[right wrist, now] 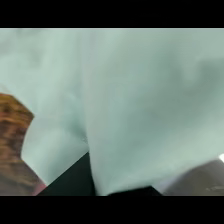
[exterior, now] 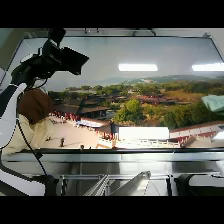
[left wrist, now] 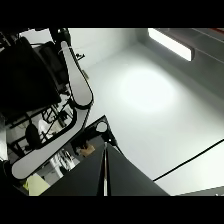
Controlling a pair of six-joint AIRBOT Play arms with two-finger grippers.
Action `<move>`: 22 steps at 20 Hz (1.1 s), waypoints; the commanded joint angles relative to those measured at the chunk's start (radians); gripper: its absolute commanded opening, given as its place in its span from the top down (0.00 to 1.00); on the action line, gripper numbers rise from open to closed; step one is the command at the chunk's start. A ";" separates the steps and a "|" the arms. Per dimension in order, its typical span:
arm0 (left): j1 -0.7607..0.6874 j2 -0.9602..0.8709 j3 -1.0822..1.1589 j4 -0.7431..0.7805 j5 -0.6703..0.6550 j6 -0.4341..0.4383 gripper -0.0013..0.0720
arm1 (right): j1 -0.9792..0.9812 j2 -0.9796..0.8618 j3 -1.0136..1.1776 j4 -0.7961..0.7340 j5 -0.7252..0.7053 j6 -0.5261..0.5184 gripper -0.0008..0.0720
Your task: Fold the shirts.
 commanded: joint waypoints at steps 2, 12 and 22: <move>-0.081 -0.001 0.000 0.069 0.007 0.006 0.98 | -0.189 0.058 -0.328 -0.029 -0.101 -0.051 0.96; -0.104 0.000 0.003 0.065 0.014 -0.019 0.98 | -0.323 0.067 -0.338 0.030 0.016 -0.088 0.01; 0.113 0.081 0.130 0.198 0.100 -0.058 0.98 | 0.011 0.206 -0.278 0.537 0.081 -0.142 0.96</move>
